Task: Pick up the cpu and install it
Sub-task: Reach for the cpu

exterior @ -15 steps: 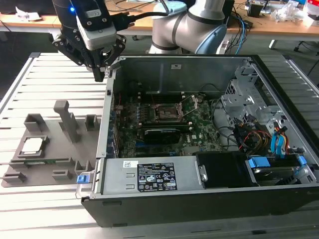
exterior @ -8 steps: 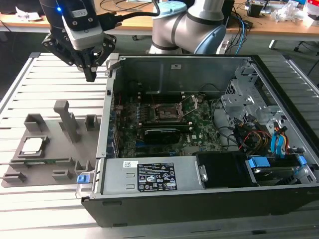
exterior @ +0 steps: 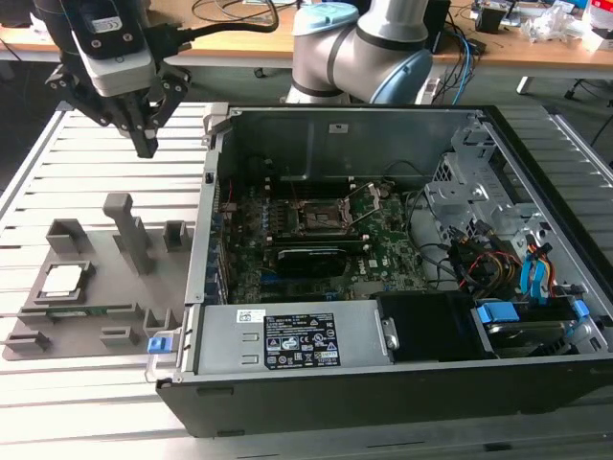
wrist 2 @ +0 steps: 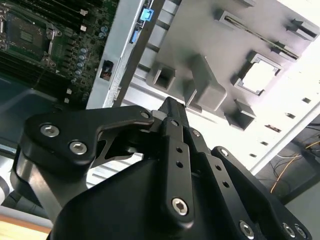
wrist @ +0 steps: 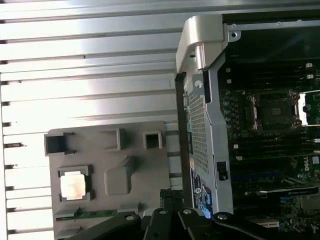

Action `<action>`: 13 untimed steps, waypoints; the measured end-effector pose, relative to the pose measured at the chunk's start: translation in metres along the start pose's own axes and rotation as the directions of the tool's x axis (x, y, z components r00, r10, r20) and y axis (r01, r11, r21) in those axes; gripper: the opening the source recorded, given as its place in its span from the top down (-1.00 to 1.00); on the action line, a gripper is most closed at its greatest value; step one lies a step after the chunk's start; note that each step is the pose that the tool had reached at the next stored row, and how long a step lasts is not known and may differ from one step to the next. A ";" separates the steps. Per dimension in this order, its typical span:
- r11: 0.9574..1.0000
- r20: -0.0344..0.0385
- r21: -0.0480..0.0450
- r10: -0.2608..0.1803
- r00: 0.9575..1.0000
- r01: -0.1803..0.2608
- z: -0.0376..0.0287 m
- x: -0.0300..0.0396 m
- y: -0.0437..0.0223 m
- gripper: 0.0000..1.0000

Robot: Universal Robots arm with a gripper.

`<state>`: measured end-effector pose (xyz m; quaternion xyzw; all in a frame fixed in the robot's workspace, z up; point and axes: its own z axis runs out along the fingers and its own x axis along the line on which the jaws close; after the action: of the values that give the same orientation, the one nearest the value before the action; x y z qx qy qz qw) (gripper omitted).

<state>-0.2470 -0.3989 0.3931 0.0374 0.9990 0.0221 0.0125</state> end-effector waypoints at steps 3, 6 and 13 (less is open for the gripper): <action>1.000 0.000 0.000 0.000 1.000 0.000 -0.0001 0.0087 -0.0006 0.79; 1.000 0.000 0.000 0.000 1.000 0.000 -0.0002 0.0143 -0.0011 0.79; 1.000 0.000 0.000 0.000 1.000 0.000 -0.0002 0.0251 -0.0019 0.79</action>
<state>-0.2721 -0.3988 0.3926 0.0374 0.9990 0.0221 0.0125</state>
